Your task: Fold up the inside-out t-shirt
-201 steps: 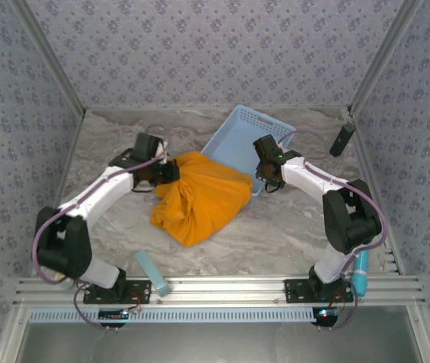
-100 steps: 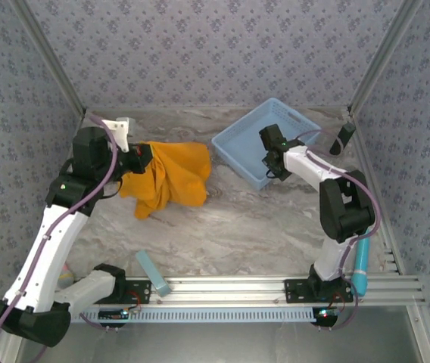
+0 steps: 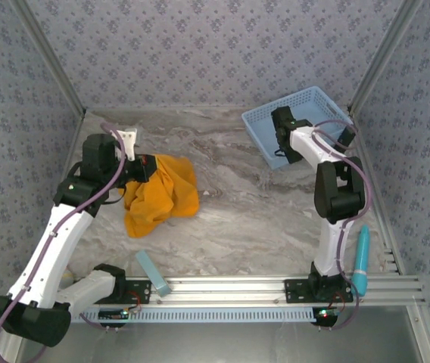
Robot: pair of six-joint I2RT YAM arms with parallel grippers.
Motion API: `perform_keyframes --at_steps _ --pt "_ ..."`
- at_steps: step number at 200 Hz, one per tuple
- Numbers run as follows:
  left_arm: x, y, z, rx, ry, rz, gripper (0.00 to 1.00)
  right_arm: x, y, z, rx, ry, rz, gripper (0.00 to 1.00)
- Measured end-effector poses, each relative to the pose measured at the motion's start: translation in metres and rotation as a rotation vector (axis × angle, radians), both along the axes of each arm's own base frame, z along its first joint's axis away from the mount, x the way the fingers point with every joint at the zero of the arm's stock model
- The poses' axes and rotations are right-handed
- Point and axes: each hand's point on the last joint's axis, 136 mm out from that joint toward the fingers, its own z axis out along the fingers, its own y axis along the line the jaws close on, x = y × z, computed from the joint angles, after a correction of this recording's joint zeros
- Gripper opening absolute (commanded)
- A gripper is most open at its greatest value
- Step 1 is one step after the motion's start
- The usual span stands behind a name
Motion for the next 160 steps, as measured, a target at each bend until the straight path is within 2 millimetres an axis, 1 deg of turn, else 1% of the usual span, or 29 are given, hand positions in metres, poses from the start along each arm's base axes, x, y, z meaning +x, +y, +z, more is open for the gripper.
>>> perform_keyframes --at_steps 44,61,101,138,145,158,160 --pt "0.003 -0.005 -0.003 -0.005 0.026 -0.021 0.00 0.002 -0.027 -0.009 0.027 -0.008 -0.126 0.02" --pt "0.005 -0.007 0.000 -0.009 0.024 -0.026 0.00 0.009 -0.034 -0.013 0.036 -0.015 -0.166 0.03" --pt "0.004 -0.008 0.002 -0.014 0.025 -0.032 0.00 0.033 -0.039 -0.021 0.076 -0.039 -0.225 0.07" --pt "0.003 -0.008 0.001 -0.019 0.033 -0.031 0.00 0.040 -0.046 -0.024 0.107 -0.056 -0.278 0.07" --pt "0.003 -0.008 0.001 -0.019 0.033 -0.031 0.00 0.040 -0.048 -0.025 0.109 -0.058 -0.288 0.12" --pt "0.003 -0.008 0.001 -0.020 0.035 -0.033 0.00 0.041 -0.053 -0.025 0.115 -0.068 -0.309 0.33" --pt "0.002 -0.008 0.001 -0.020 0.036 -0.034 0.00 0.042 -0.054 -0.025 0.116 -0.070 -0.311 0.34"
